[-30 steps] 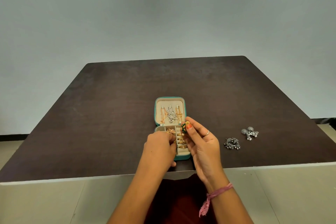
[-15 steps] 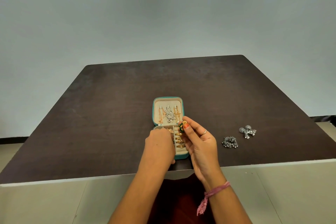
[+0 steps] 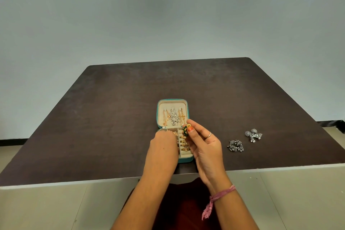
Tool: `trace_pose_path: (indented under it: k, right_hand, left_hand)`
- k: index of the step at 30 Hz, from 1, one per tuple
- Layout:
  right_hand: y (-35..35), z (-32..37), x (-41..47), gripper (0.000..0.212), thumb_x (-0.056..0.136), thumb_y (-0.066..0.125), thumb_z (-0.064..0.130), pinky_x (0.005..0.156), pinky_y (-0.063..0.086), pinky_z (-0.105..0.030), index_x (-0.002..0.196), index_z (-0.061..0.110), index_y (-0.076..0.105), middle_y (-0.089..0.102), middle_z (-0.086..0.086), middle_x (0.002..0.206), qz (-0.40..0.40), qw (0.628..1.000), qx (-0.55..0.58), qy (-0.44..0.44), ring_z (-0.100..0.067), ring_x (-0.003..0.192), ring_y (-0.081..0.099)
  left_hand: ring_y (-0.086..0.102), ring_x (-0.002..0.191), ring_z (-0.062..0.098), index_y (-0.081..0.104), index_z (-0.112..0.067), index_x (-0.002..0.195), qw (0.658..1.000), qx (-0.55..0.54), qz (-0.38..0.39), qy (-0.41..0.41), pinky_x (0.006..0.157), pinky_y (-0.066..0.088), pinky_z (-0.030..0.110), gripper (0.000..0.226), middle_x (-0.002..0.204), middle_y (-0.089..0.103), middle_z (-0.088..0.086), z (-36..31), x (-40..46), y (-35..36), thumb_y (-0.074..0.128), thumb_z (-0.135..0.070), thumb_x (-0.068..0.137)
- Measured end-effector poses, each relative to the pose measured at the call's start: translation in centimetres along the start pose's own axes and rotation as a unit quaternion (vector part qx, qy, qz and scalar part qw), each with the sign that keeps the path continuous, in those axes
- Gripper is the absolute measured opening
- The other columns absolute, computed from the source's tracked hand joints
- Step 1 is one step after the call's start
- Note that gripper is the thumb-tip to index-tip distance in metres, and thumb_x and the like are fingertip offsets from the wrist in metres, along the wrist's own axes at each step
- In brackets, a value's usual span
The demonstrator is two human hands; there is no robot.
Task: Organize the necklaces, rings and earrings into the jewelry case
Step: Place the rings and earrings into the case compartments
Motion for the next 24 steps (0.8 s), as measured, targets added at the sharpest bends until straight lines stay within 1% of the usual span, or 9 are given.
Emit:
trace_pose_path:
  k: [3,5,7,11,14,17,19,22,24]
  right_hand:
    - [0.0,0.0,0.0,0.024,0.087,0.060,0.002,0.075,0.056,-0.020,0.108,0.006,0.069,0.073,-0.010,0.103,0.000,1.000,-0.006,-0.001,-0.014,0.093,0.068]
    - [0.1,0.0,-0.1,0.024,0.087,0.060,0.002,0.075,0.056,-0.020,0.109,0.006,0.069,0.073,-0.010,0.103,0.003,1.000,-0.009,-0.002,-0.014,0.093,0.068]
    - [0.1,-0.1,0.0,0.024,0.087,0.060,0.002,0.072,0.055,-0.020,0.109,0.006,0.068,0.073,-0.010,0.103,0.003,1.000,-0.009,-0.003,-0.014,0.093,0.069]
    - [0.1,-0.2,0.0,0.024,0.088,0.059,0.000,0.072,0.055,-0.019,0.109,0.005,0.068,0.072,-0.012,0.106,0.009,1.000,-0.005,-0.007,-0.015,0.094,0.069]
    - [0.0,0.0,-0.1,0.024,0.087,0.059,0.000,0.072,0.055,-0.020,0.110,0.004,0.067,0.071,-0.012,0.107,0.020,1.000,-0.005,-0.004,-0.016,0.096,0.069]
    - [-0.1,0.1,-0.1,0.025,0.087,0.059,0.001,0.071,0.056,-0.022,0.111,0.004,0.067,0.072,-0.011,0.106,0.045,0.998,-0.040,0.005,-0.020,0.097,0.069]
    - [-0.2,0.2,-0.1,0.024,0.087,0.060,0.002,0.074,0.056,-0.023,0.109,0.008,0.068,0.072,-0.009,0.105,0.072,0.993,-0.097,0.007,-0.020,0.099,0.069]
    - [-0.2,0.7,0.0,0.022,0.088,0.061,0.004,0.081,0.055,-0.023,0.107,0.012,0.070,0.073,-0.005,0.104,0.122,0.971,-0.206,-0.003,-0.016,0.100,0.068]
    - [-0.1,1.1,0.0,0.021,0.088,0.062,0.004,0.077,0.053,-0.019,0.104,0.015,0.071,0.074,-0.002,0.099,0.144,0.952,-0.268,-0.011,-0.011,0.095,0.069]
  left_hand:
    - [0.056,0.066,0.009,0.055,-0.008,0.097,0.999,0.022,-0.025,0.025,0.063,0.049,0.024,0.017,0.069,0.045,-0.001,0.1,-0.3,0.2,0.057,-0.025,0.095]
    - [0.042,0.055,0.006,0.061,-0.014,0.107,0.995,0.058,-0.054,0.063,0.056,0.041,0.020,0.019,0.069,0.038,-0.003,0.4,-0.5,0.5,0.055,-0.029,0.096]
    - [0.042,0.057,0.006,0.064,-0.018,0.109,0.991,0.057,-0.076,0.099,0.059,0.040,0.020,0.020,0.074,0.045,-0.004,0.9,-0.5,0.7,0.055,-0.029,0.095]
    - [0.059,0.082,0.008,0.070,-0.023,0.100,0.973,-0.043,-0.159,0.161,0.071,0.049,0.020,0.015,0.100,0.065,-0.004,2.2,-0.8,-0.1,0.057,-0.027,0.093]
    - [0.056,0.078,0.000,0.069,-0.024,0.096,0.948,-0.153,-0.205,0.187,0.062,0.041,0.006,0.010,0.093,0.062,-0.011,3.6,-0.7,-1.7,0.060,-0.025,0.092]
    - [0.053,0.074,-0.005,0.065,-0.026,0.092,0.917,-0.263,-0.242,0.175,0.058,0.041,0.004,0.006,0.084,0.058,-0.017,5.4,0.3,-2.3,0.060,-0.023,0.091]
    - [0.053,0.076,-0.004,0.065,-0.025,0.096,0.903,-0.314,-0.248,0.153,0.063,0.044,0.009,0.006,0.085,0.057,-0.017,6.4,1.4,-1.6,0.061,-0.025,0.091]
    - [0.054,0.076,-0.002,0.064,-0.022,0.106,0.904,-0.350,-0.206,0.137,0.059,0.040,0.008,0.019,0.088,0.058,-0.015,7.1,2.6,0.3,0.062,-0.032,0.090]
    - [0.055,0.074,0.000,0.066,-0.024,0.105,0.903,-0.346,-0.207,0.146,0.059,0.040,0.009,0.020,0.087,0.061,-0.012,7.3,3.0,1.4,0.062,-0.036,0.089]
Point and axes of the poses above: each hand's wrist, its own x-axis towards the middle knuckle, its own y-axis out of the palm, z = x × y, the point moved 2 cm from there along x, towards the middle knuckle
